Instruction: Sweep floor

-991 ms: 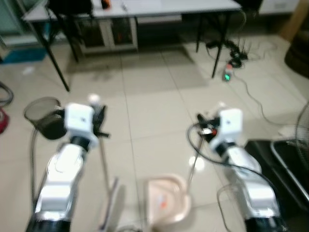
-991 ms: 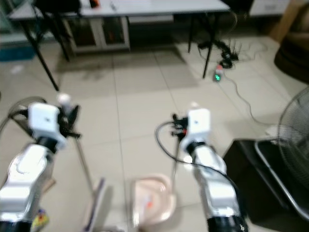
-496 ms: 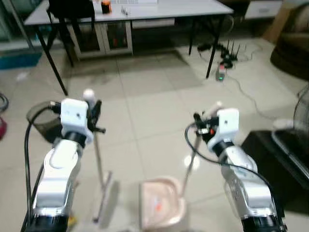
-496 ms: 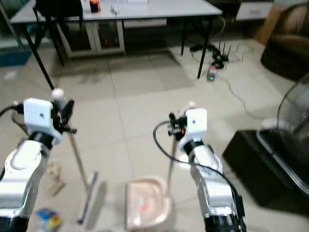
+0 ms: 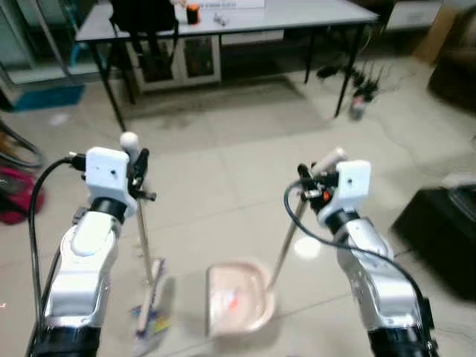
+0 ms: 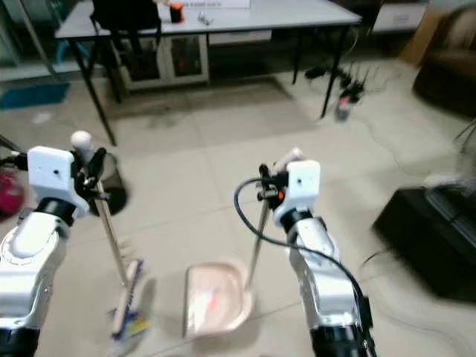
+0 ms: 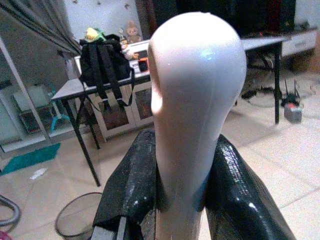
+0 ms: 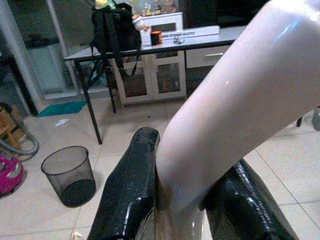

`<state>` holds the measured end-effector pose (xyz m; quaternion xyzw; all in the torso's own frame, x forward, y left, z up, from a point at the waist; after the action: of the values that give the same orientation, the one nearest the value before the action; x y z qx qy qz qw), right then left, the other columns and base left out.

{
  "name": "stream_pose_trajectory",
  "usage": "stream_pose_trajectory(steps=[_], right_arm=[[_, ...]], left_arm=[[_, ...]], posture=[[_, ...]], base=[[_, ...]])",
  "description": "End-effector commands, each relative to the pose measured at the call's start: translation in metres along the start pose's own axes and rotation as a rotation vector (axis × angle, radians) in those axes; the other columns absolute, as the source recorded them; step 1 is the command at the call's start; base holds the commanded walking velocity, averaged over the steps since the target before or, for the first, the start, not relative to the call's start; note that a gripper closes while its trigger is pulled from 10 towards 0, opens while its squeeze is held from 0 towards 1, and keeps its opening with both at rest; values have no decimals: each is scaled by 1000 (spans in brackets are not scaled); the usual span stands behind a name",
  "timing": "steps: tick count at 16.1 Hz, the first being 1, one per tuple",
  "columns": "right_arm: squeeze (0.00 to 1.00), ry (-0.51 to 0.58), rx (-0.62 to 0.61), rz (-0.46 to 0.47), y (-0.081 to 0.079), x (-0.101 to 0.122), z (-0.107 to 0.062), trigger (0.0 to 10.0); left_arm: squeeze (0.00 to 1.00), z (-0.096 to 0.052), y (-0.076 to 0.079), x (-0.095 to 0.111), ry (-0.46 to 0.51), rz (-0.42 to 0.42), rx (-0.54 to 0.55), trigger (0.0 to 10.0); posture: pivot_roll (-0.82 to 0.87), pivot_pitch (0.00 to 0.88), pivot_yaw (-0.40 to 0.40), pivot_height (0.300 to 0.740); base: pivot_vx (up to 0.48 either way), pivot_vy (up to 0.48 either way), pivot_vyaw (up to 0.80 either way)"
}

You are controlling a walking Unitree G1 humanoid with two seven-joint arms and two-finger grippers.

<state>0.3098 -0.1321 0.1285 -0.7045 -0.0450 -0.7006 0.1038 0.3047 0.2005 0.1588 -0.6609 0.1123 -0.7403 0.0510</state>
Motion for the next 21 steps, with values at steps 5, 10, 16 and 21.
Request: stream_pose_trajectory(steps=[5, 10, 16, 21], right_arm=[[0, 20, -25, -81, 7, 3, 4, 10000], [0, 28, -37, -84, 8, 2, 8, 10000], [0, 31, -67, -83, 13, 1, 8, 10000], [0, 36, -81, -96, 16, 1, 10, 10000]], left_arm=[[0, 2, -8, 4, 27, 24, 32, 10000], [0, 2, -6, -5, 3, 88, 47, 10000], [0, 7, -1, -9, -16, 97, 65, 10000], [0, 12, 7, -12, -33, 45, 61, 10000]], posture=[[-83, 0, 22, 740], [-82, 0, 21, 740], [-86, 3, 30, 740], [-89, 5, 33, 740]], base=[[0, 480, 0], [0, 384, 0], [0, -467, 0], [0, 0, 0]])
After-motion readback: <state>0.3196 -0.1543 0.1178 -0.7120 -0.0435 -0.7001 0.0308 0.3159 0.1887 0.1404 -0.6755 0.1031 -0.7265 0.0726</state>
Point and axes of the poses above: a point about 5 cm out from each wrist's last joint towards the gripper, its own z axis pointing out of the wrist towards the gripper, its own x axis along the axis of the wrist's last joint, y = z × x, the point moved 2 cm from there along z, pointing out of the wrist towards the gripper, and after that the axes turned 2 degrees about z, right-handed, at the moved point
